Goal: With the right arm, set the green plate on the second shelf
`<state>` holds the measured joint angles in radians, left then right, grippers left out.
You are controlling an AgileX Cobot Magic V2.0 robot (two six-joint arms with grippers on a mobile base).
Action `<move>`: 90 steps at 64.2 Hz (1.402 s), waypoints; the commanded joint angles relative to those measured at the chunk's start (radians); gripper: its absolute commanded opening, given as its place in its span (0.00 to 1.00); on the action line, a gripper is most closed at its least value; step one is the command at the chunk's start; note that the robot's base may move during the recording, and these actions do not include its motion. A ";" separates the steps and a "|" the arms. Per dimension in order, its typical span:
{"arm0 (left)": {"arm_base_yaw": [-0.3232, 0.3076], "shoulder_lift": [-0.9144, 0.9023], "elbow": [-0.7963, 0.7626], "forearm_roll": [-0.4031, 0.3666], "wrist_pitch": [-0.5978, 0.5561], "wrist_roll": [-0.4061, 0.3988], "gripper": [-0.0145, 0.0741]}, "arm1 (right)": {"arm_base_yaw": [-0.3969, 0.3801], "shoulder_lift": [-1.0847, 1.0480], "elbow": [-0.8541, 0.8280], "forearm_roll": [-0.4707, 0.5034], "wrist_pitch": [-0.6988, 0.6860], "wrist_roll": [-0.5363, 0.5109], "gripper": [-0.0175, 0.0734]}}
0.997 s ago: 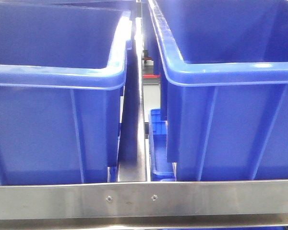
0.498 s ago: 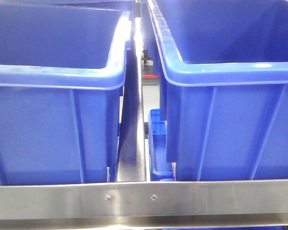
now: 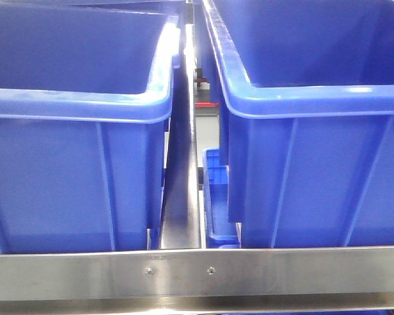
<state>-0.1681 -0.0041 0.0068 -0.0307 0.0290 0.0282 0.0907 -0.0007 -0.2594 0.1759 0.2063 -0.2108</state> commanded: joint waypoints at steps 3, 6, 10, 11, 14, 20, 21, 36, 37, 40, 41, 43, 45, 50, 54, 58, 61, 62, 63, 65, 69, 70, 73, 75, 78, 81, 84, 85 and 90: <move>-0.001 -0.017 0.040 -0.003 -0.088 -0.002 0.31 | -0.004 -0.030 0.058 0.017 -0.217 -0.017 0.25; -0.001 -0.017 0.040 -0.003 -0.088 -0.002 0.31 | -0.004 -0.029 0.081 0.016 -0.256 -0.017 0.25; -0.001 -0.017 0.040 -0.003 -0.088 -0.002 0.31 | -0.006 -0.029 0.103 0.016 -0.297 -0.015 0.25; -0.001 -0.017 0.040 -0.003 -0.088 -0.002 0.31 | -0.006 -0.029 0.109 0.016 -0.308 -0.015 0.25; -0.001 -0.017 0.040 -0.003 -0.088 -0.002 0.31 | -0.006 -0.029 0.123 0.016 -0.332 -0.011 0.25; -0.001 -0.017 0.040 -0.003 -0.088 -0.002 0.31 | -0.006 -0.029 0.151 0.014 -0.371 0.016 0.25; -0.001 -0.017 0.040 -0.003 -0.088 -0.002 0.31 | -0.006 -0.029 0.157 0.013 -0.377 0.026 0.25; -0.001 -0.017 0.040 -0.003 -0.088 -0.002 0.31 | -0.006 -0.029 0.227 -0.200 -0.408 0.261 0.25; -0.001 -0.017 0.040 -0.003 -0.088 -0.002 0.31 | -0.006 -0.029 0.228 -0.207 -0.408 0.267 0.25; -0.001 -0.017 0.040 -0.003 -0.088 -0.002 0.31 | -0.006 -0.029 0.232 -0.213 -0.406 0.271 0.25; -0.001 -0.017 0.040 -0.003 -0.088 -0.002 0.31 | -0.006 -0.029 0.236 -0.213 -0.406 0.271 0.25; -0.001 -0.017 0.040 -0.003 -0.088 -0.002 0.31 | -0.006 -0.029 0.240 -0.213 -0.408 0.271 0.25; -0.001 -0.017 0.040 -0.003 -0.088 -0.002 0.31 | -0.006 -0.029 0.241 -0.213 -0.406 0.271 0.25; -0.001 -0.017 0.040 -0.003 -0.088 -0.002 0.31 | -0.013 -0.029 0.245 -0.213 -0.401 0.270 0.25; -0.001 -0.017 0.040 -0.003 -0.088 -0.002 0.31 | -0.015 -0.029 0.259 -0.213 -0.418 0.270 0.25; -0.001 -0.017 0.040 -0.003 -0.088 -0.002 0.31 | -0.021 -0.029 0.269 -0.213 -0.427 0.270 0.25; -0.001 -0.017 0.040 -0.003 -0.088 -0.002 0.31 | -0.029 -0.029 0.269 -0.213 -0.420 0.270 0.25; -0.001 -0.017 0.040 -0.003 -0.088 -0.002 0.31 | -0.033 -0.029 0.269 -0.213 -0.420 0.270 0.25; -0.001 -0.017 0.040 -0.003 -0.088 -0.002 0.31 | -0.036 -0.029 0.269 -0.213 -0.422 0.270 0.25; -0.001 -0.017 0.040 -0.003 -0.088 -0.002 0.31 | -0.045 -0.029 0.269 -0.213 -0.424 0.270 0.25; -0.001 -0.017 0.040 -0.003 -0.088 -0.002 0.31 | -0.065 -0.029 0.269 -0.213 -0.425 0.270 0.25; -0.001 -0.017 0.040 -0.003 -0.088 -0.002 0.31 | -0.070 -0.029 0.269 -0.213 -0.425 0.270 0.25; -0.001 -0.017 0.040 -0.003 -0.088 -0.002 0.31 | -0.083 -0.029 0.269 -0.213 -0.425 0.270 0.25; -0.001 -0.017 0.040 -0.003 -0.088 -0.002 0.31 | -0.089 -0.029 0.269 -0.213 -0.425 0.270 0.25; -0.001 -0.017 0.040 -0.003 -0.088 -0.002 0.31 | -0.093 -0.029 0.269 -0.213 -0.425 0.270 0.25; -0.001 -0.017 0.040 -0.003 -0.088 -0.002 0.31 | -0.092 -0.029 0.269 -0.210 -0.425 0.270 0.25; -0.001 -0.017 0.040 -0.003 -0.088 -0.002 0.31 | -0.092 -0.029 0.269 -0.200 -0.427 0.276 0.25; -0.001 -0.017 0.040 -0.003 -0.088 -0.002 0.31 | -0.092 -0.029 0.269 -0.196 -0.428 0.281 0.25; -0.001 -0.017 0.040 -0.003 -0.088 -0.002 0.31 | -0.092 -0.029 0.269 -0.189 -0.431 0.323 0.25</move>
<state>-0.1681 -0.0041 0.0068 -0.0307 0.0290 0.0282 0.0049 -0.0124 0.0263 -0.0212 -0.1255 0.0766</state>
